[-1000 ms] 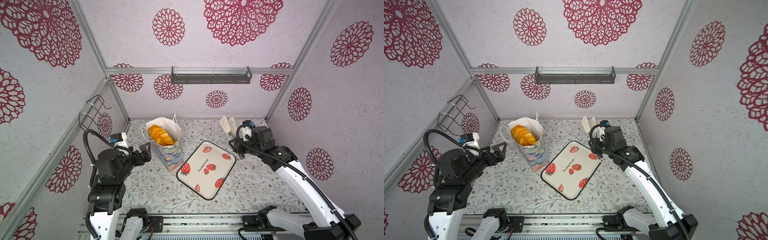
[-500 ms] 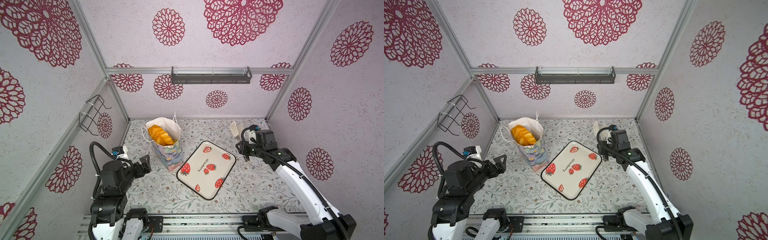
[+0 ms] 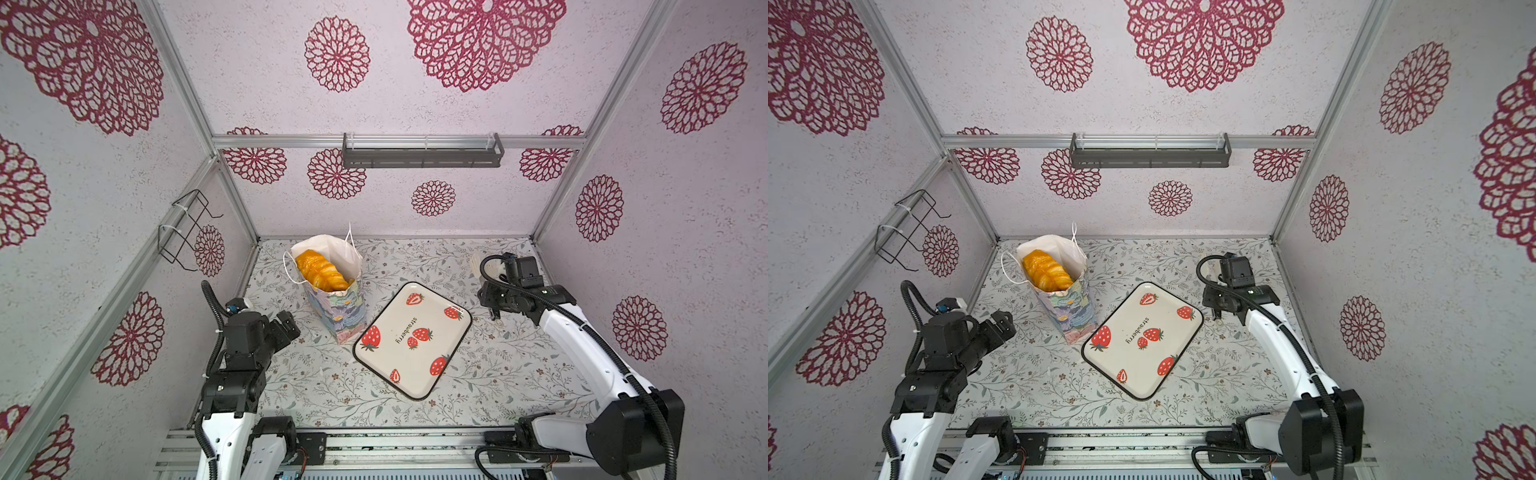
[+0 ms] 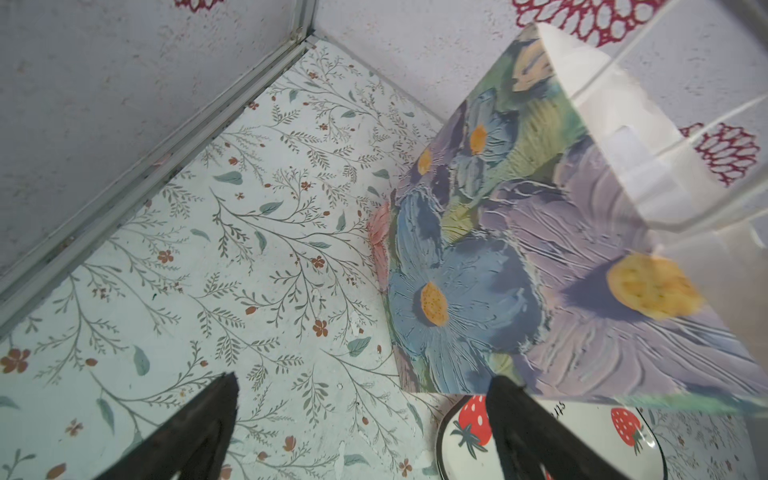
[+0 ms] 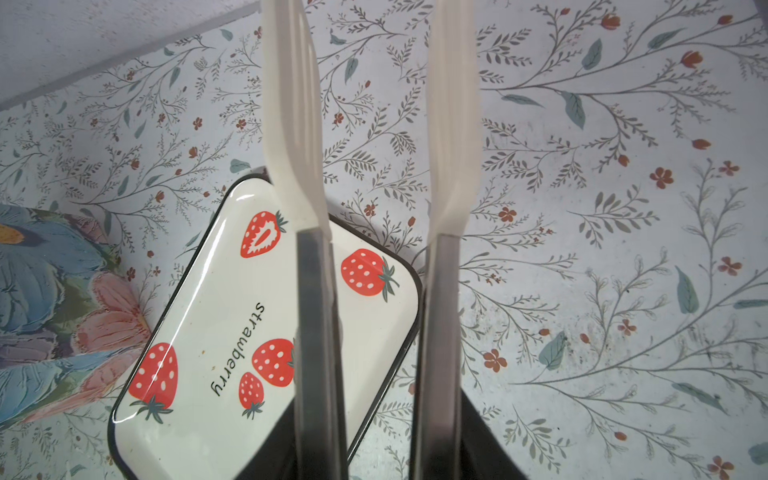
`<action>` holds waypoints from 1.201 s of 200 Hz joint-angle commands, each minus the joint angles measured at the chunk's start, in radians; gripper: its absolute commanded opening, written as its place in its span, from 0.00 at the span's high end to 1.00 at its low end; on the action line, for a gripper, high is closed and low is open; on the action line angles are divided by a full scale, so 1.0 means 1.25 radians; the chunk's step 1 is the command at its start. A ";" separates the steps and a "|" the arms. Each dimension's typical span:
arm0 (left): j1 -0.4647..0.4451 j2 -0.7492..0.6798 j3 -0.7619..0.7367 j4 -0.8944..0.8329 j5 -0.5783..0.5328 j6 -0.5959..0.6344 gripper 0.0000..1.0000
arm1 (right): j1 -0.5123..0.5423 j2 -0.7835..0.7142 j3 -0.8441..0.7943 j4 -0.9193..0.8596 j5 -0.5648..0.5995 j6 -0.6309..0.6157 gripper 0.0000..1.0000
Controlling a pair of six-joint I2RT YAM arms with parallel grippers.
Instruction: Place the fake bread into the paper bag
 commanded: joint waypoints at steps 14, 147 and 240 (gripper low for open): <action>-0.005 -0.004 -0.059 0.091 -0.077 -0.102 0.03 | -0.025 0.034 0.031 0.041 0.033 -0.010 0.56; -0.005 -0.017 -0.196 0.225 -0.111 -0.151 0.03 | -0.104 0.269 0.097 0.099 0.105 -0.038 0.55; -0.005 -0.025 -0.194 0.221 -0.107 -0.137 0.03 | -0.104 0.399 0.142 0.112 0.147 -0.049 0.55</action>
